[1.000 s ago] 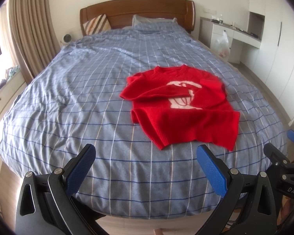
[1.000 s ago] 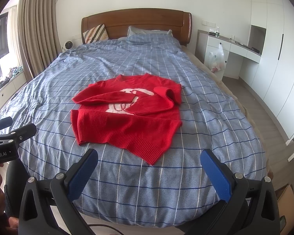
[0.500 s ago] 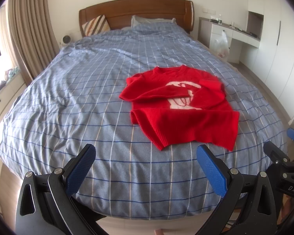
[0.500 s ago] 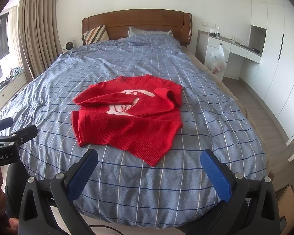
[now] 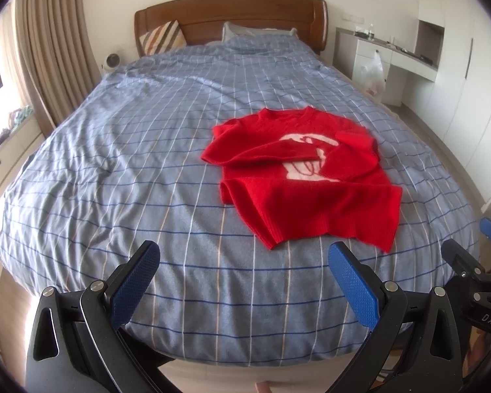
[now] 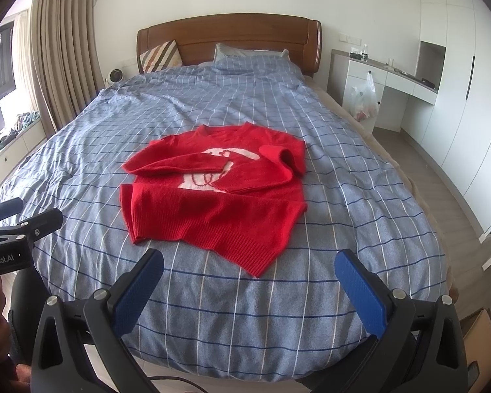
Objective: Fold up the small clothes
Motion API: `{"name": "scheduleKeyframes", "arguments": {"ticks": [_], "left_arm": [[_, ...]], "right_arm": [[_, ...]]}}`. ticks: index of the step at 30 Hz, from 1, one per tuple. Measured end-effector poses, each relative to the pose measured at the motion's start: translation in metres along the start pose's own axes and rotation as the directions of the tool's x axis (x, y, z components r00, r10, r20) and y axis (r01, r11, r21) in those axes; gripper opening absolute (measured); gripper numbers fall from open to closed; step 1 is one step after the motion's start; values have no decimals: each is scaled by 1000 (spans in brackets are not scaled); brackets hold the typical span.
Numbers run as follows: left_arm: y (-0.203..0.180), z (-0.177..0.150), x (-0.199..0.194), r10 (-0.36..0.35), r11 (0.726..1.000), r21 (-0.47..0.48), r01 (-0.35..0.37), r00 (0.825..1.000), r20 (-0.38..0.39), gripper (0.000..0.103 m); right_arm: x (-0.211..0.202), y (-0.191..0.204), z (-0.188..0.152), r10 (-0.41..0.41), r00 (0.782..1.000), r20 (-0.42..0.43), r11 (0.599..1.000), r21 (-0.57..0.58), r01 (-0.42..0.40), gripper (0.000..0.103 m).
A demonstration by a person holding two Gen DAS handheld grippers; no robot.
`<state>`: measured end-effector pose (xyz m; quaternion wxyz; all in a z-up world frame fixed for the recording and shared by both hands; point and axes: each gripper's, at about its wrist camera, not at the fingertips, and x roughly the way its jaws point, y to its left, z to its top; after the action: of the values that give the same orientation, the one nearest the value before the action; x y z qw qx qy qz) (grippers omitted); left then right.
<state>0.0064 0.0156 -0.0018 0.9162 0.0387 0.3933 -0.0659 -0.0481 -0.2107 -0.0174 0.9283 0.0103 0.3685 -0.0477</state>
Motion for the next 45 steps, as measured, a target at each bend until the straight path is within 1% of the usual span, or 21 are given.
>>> {"name": "scheduleKeyframes", "arguments": {"ticks": [7,11,14,16,17,18,19,20,22,23,24,25,26,30,32,34,36,40,43,44,45], "left_arm": [[20,-4,26,-12,998,-57,9,999,-51,103],[52,-21,72,-107,980,-184,79,983,-146,103],[50,-24,112,-193,967,-202,155,964,-183,102],[38,-19,138,-235,963,-179,202,954,-188,99],[33,-16,150,-235,964,-166,206,955,-181,97],[28,-12,161,-218,969,-155,192,959,-179,92],[26,-10,172,-202,973,-153,175,962,-184,83],[25,-8,181,-205,971,-166,174,960,-191,80],[28,-7,193,-238,958,-207,198,953,-190,70],[31,-7,194,-258,950,-227,216,950,-175,59],[35,-7,192,-287,938,-247,242,943,-167,18],[40,-7,190,-336,920,-271,283,925,-176,6],[46,-8,185,-373,904,-288,317,912,-168,2],[59,-22,140,-403,909,-188,372,898,-174,3],[63,-30,130,-390,918,-153,365,899,-199,11],[66,-37,130,-373,926,-143,349,904,-209,53],[64,-40,134,-322,945,-121,302,926,-200,67],[52,-51,150,-248,969,-79,236,934,-256,67],[33,-59,150,-275,961,-68,267,924,-264,65],[25,-60,150,-288,957,-63,282,922,-259,60],[17,-60,151,-300,954,-58,296,918,-259,34]], "right_arm": [[3,-31,-3,-17,1000,16,998,62,15,103],[29,-81,-15,-50,998,-34,980,190,55,103],[63,-103,-28,78,993,-84,960,276,-53,103],[96,-106,-38,253,963,-98,913,354,-203,100],[113,-106,-42,328,939,-101,882,390,-266,91],[129,-104,-45,389,916,-100,851,419,-316,79],[143,-101,-47,419,902,-107,836,434,-336,75],[155,-97,-48,430,895,-120,832,437,-341,71],[174,-87,-49,449,884,-127,830,424,-361,48],[180,-83,-49,469,875,-123,825,415,-384,12],[183,-81,-49,488,864,-126,815,419,-399,5],[182,-83,-49,497,859,-122,805,434,-404,5],[176,-86,-48,511,852,-111,794,441,-419,4],[129,-109,-48,525,847,-85,784,436,-442,4],[115,-125,-53,529,844,-87,772,462,-436,4],[114,-135,-58,532,841,-97,763,486,-426,4],[124,-138,-62,523,844,-119,770,491,-407,4],[142,-134,-66,520,842,-142,769,508,-389,4],[137,-138,-68,533,837,-123,753,520,-403,4],[136,-139,-70,537,836,-116,747,525,-407,4],[135,-139,-70,543,833,-109,740,530,-413,4]]}}
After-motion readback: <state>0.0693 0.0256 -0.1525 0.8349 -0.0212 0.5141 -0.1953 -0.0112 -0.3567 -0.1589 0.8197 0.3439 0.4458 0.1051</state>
